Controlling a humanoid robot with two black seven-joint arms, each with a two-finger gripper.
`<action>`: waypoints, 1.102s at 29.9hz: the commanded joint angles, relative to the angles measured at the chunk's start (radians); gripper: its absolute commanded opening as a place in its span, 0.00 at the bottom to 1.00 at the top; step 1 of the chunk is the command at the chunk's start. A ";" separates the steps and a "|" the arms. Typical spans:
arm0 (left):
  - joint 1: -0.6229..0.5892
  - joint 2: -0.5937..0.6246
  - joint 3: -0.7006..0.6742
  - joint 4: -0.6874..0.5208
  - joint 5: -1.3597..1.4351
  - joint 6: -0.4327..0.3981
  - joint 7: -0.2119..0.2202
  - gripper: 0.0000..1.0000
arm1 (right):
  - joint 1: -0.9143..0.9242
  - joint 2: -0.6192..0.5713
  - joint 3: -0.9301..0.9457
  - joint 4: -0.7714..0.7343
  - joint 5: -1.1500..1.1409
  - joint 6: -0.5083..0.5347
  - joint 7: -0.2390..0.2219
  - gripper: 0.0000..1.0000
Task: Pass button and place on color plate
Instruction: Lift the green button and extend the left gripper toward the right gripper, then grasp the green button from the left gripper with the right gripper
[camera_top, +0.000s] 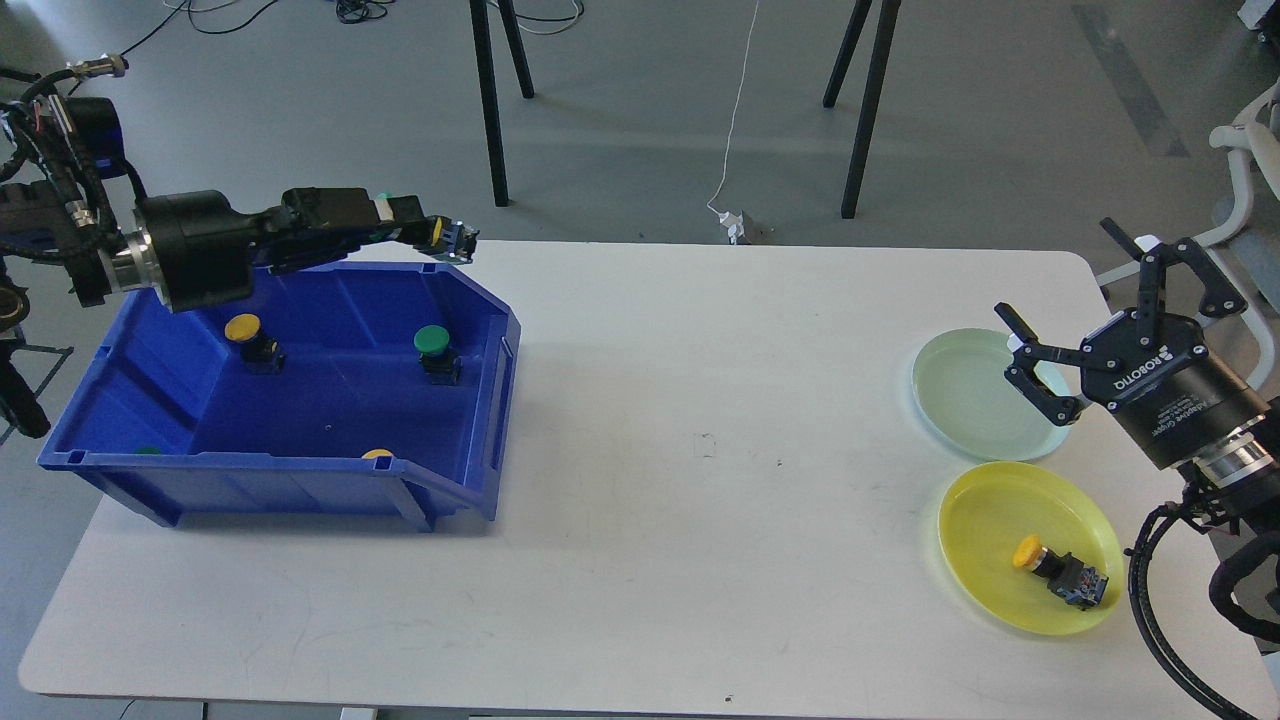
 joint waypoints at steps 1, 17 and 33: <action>-0.014 -0.149 -0.025 -0.068 -0.103 0.000 0.000 0.05 | 0.014 -0.005 0.004 0.006 -0.186 0.000 0.006 0.99; 0.006 -0.465 -0.004 0.130 -0.204 0.000 0.000 0.06 | 0.368 -0.046 -0.287 0.047 -0.409 0.000 0.079 0.98; -0.003 -0.467 0.013 0.145 -0.237 0.000 0.000 0.06 | 0.492 0.096 -0.457 0.004 -0.406 0.000 0.141 0.98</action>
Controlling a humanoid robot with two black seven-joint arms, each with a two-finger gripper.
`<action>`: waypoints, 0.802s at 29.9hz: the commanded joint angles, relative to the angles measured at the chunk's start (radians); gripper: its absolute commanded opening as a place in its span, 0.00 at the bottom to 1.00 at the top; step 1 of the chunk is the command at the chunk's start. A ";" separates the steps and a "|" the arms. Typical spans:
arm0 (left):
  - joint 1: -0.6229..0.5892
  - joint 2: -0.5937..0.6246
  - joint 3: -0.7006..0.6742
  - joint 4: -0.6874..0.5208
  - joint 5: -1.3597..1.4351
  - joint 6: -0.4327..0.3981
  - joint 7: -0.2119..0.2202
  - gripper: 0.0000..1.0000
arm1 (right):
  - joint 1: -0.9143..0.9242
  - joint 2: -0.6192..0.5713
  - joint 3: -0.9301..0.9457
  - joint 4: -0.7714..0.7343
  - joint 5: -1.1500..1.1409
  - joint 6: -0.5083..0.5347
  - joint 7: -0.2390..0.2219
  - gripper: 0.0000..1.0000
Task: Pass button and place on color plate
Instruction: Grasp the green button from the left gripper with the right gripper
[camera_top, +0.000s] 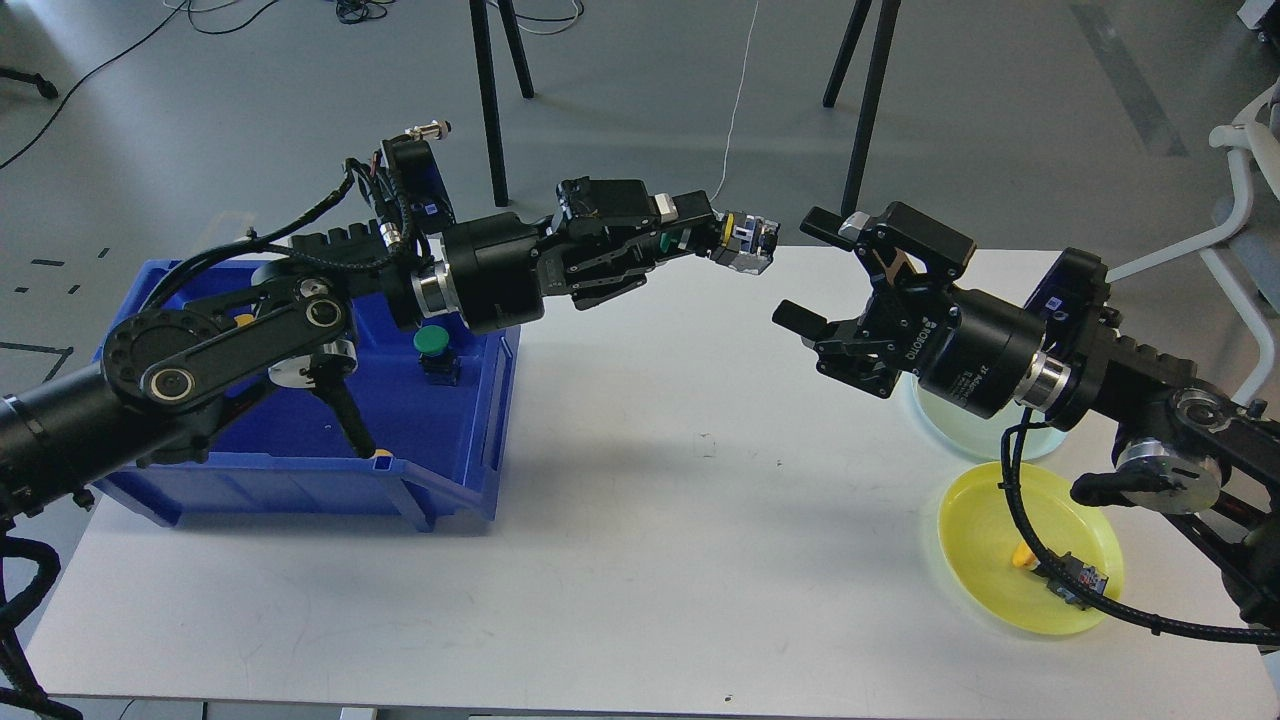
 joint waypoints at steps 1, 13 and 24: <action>0.000 -0.001 -0.001 0.003 -0.002 0.000 0.000 0.06 | -0.004 0.023 -0.003 -0.003 0.005 0.000 0.047 0.97; 0.000 -0.001 -0.001 0.004 -0.022 0.000 0.000 0.07 | -0.012 0.157 0.007 -0.089 0.005 0.000 0.096 0.96; -0.003 -0.001 0.000 0.004 -0.022 0.000 0.000 0.07 | -0.005 0.207 0.015 -0.126 0.005 0.000 0.119 0.91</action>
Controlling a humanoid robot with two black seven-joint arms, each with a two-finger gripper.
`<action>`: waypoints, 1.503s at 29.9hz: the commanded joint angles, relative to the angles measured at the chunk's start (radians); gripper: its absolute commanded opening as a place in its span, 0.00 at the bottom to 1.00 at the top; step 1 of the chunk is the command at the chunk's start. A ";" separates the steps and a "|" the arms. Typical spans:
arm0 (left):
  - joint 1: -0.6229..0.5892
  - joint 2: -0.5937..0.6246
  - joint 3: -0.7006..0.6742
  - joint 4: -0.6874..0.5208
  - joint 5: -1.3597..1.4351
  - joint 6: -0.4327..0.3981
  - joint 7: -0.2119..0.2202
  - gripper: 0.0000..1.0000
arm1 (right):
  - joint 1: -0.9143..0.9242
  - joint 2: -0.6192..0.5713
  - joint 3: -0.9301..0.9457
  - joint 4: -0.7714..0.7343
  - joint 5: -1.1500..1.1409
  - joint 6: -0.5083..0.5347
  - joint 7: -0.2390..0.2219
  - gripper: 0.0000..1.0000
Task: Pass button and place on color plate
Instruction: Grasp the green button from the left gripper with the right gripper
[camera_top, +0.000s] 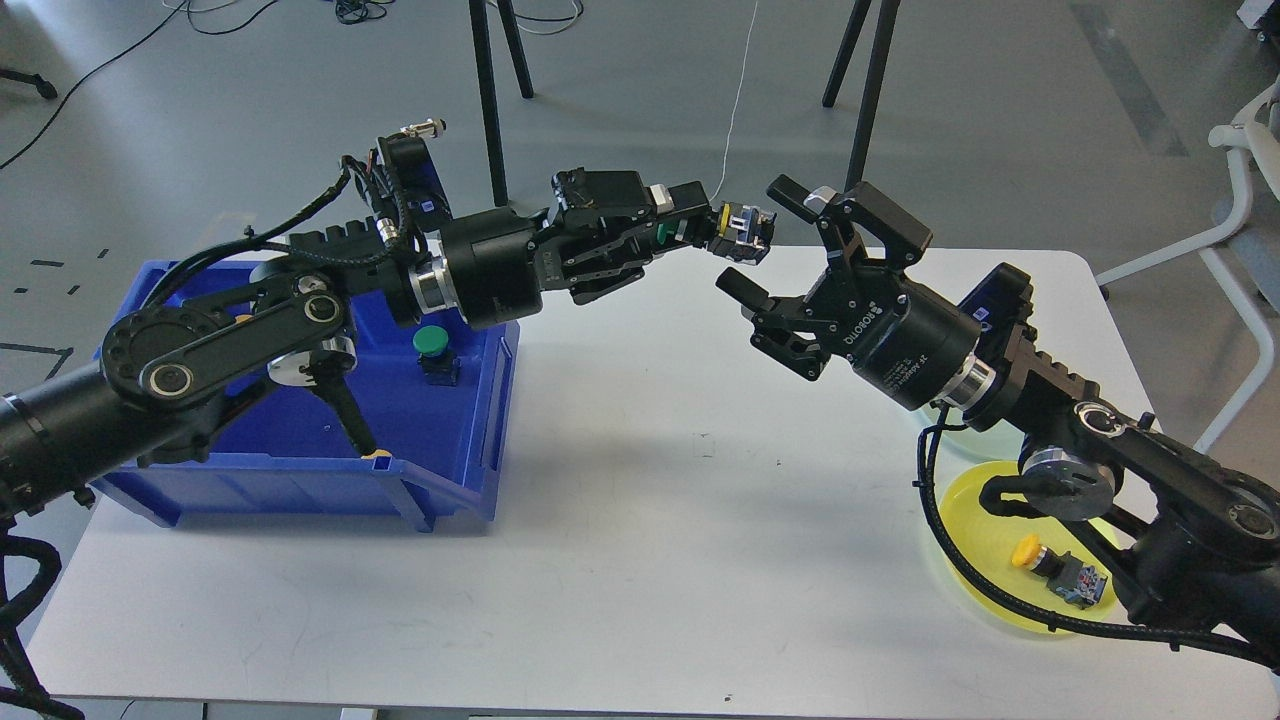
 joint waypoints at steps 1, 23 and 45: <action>0.000 0.000 0.002 0.001 0.000 0.000 0.000 0.07 | 0.000 0.010 0.004 -0.005 0.000 0.000 0.014 0.89; -0.005 0.000 0.003 0.012 0.000 0.000 0.000 0.07 | 0.025 0.029 0.012 -0.040 -0.012 0.000 0.060 0.15; -0.008 -0.002 0.000 0.012 -0.008 0.000 0.000 0.78 | -0.001 0.013 -0.010 -0.048 -0.037 0.000 0.054 0.09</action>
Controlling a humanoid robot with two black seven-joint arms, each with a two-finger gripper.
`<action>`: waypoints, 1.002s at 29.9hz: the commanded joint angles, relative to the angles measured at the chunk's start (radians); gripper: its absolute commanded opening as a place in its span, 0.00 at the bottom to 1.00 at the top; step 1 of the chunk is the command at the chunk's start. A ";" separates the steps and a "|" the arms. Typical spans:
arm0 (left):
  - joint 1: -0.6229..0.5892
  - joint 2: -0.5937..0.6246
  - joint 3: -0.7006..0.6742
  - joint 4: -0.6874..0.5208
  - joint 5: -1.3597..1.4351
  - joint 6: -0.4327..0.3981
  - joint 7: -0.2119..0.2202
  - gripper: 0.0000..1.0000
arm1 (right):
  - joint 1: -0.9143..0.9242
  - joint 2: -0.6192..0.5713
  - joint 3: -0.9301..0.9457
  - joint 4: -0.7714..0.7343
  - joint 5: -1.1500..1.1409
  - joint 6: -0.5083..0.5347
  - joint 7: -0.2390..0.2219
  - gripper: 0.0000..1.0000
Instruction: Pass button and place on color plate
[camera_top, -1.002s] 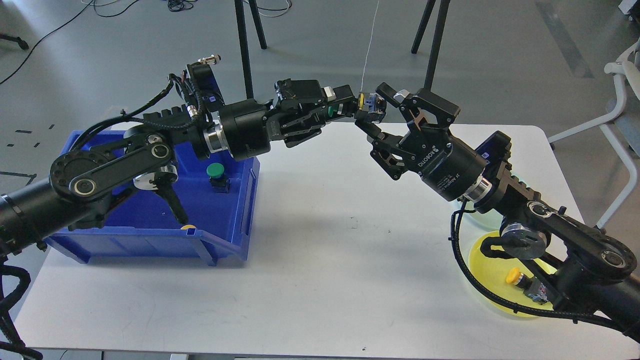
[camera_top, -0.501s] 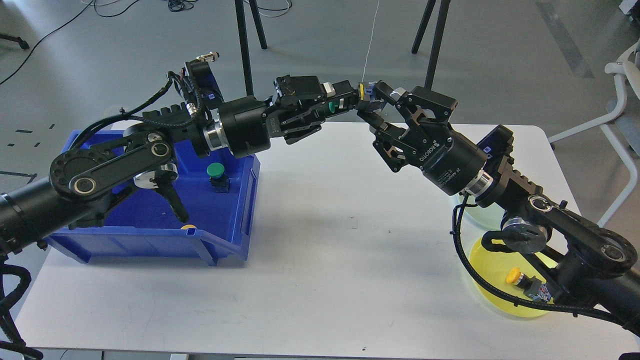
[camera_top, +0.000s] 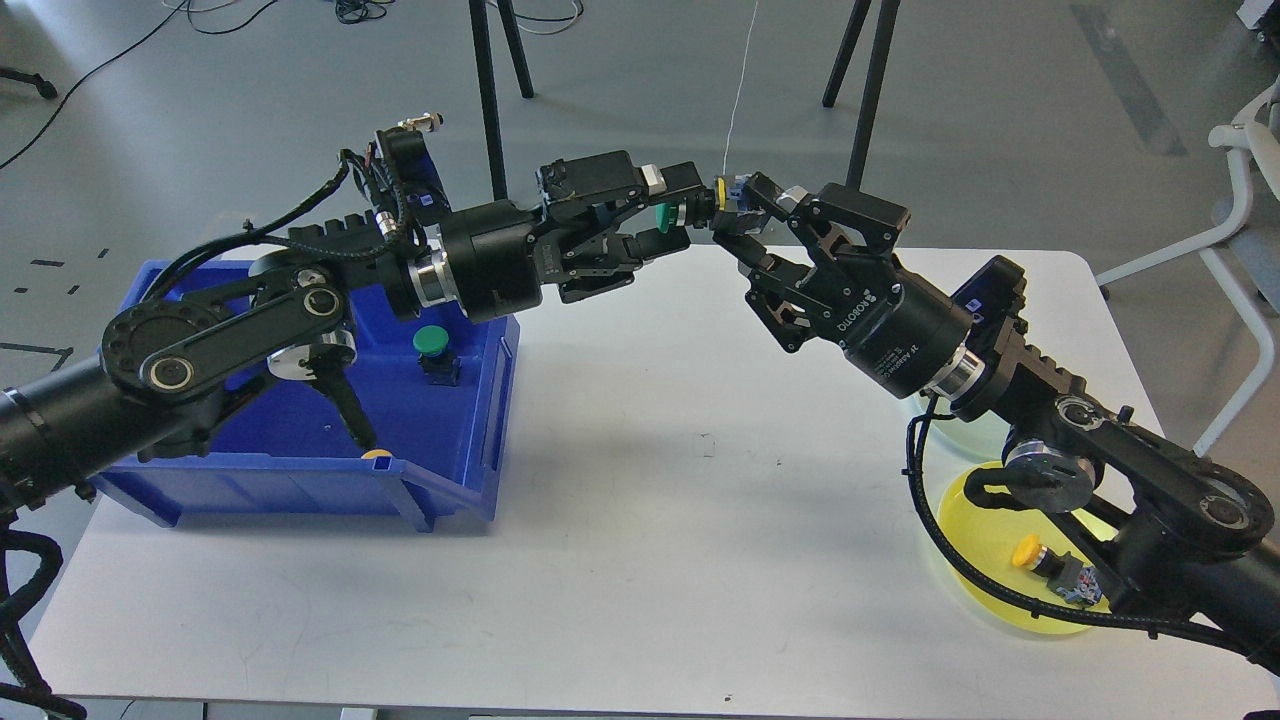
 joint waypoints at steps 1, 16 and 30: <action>0.000 0.002 0.000 0.001 0.000 0.000 -0.001 0.78 | -0.018 -0.010 -0.004 0.003 0.000 0.000 0.001 0.09; 0.003 0.003 -0.002 0.000 -0.002 0.000 -0.001 0.79 | -0.475 -0.045 0.364 0.007 0.196 -0.166 -0.007 0.07; 0.003 0.002 -0.002 0.000 -0.002 0.000 -0.001 0.79 | -0.480 0.048 0.349 -0.065 0.535 -0.611 -0.086 0.07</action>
